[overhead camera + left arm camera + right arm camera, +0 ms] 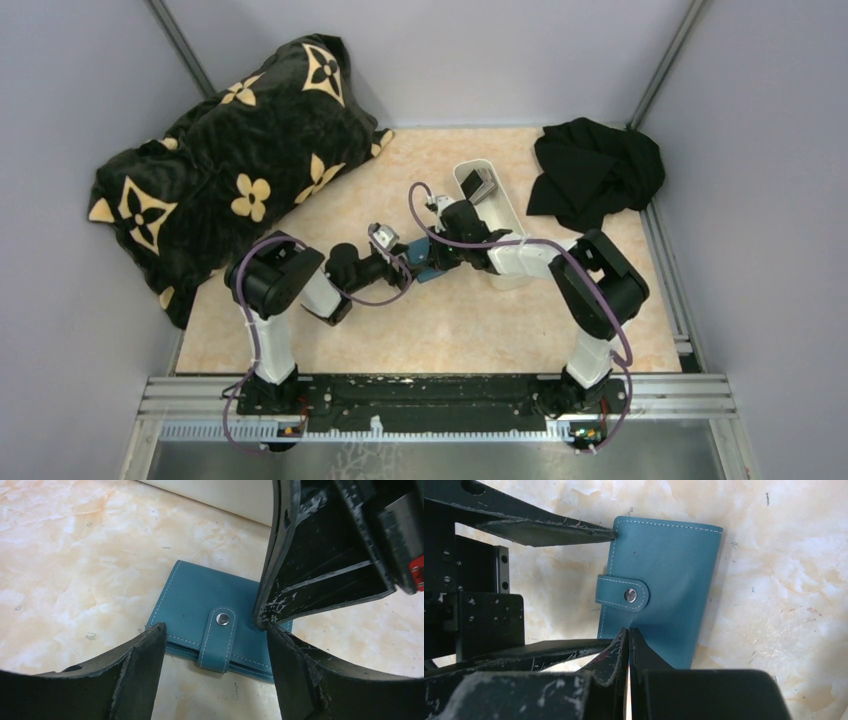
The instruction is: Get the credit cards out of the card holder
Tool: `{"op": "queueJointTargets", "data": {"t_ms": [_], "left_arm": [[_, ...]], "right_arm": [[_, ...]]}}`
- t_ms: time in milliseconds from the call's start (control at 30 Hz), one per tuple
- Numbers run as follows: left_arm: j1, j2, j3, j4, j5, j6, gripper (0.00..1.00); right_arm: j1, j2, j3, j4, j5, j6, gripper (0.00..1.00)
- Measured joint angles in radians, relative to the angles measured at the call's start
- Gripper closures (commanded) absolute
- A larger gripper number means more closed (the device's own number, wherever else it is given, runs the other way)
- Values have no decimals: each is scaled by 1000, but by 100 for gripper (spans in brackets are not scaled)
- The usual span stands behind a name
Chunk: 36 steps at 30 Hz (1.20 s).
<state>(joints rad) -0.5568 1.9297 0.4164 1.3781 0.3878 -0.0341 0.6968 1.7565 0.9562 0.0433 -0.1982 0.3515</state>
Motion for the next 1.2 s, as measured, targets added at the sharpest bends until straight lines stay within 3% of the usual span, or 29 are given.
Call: {"op": "queueJointTargets", "data": {"t_ms": [467,833,900,967,1067,1200], "left_arm": [[0,34,48,18,38,90,28],[1,43,113,-109,97,93,39],[1,40,113,-117,98,95,46],[1,37,113,-126,100,99,61],[2,35,113,-135,110,101,97],[2,29,115,-145,117,118,100]], "right_arm": [[-24,-46,0,-35,18,-10,100],[-39,-48,-27,-37,20,-10,100],[-39,-48,-27,-34,19,-10,100],[-39,-48,-27,-33,18,-10,100],[-39,-48,-27,-32,16,-10,100],[-39,-48,-27,-31,16,-10,100]]}}
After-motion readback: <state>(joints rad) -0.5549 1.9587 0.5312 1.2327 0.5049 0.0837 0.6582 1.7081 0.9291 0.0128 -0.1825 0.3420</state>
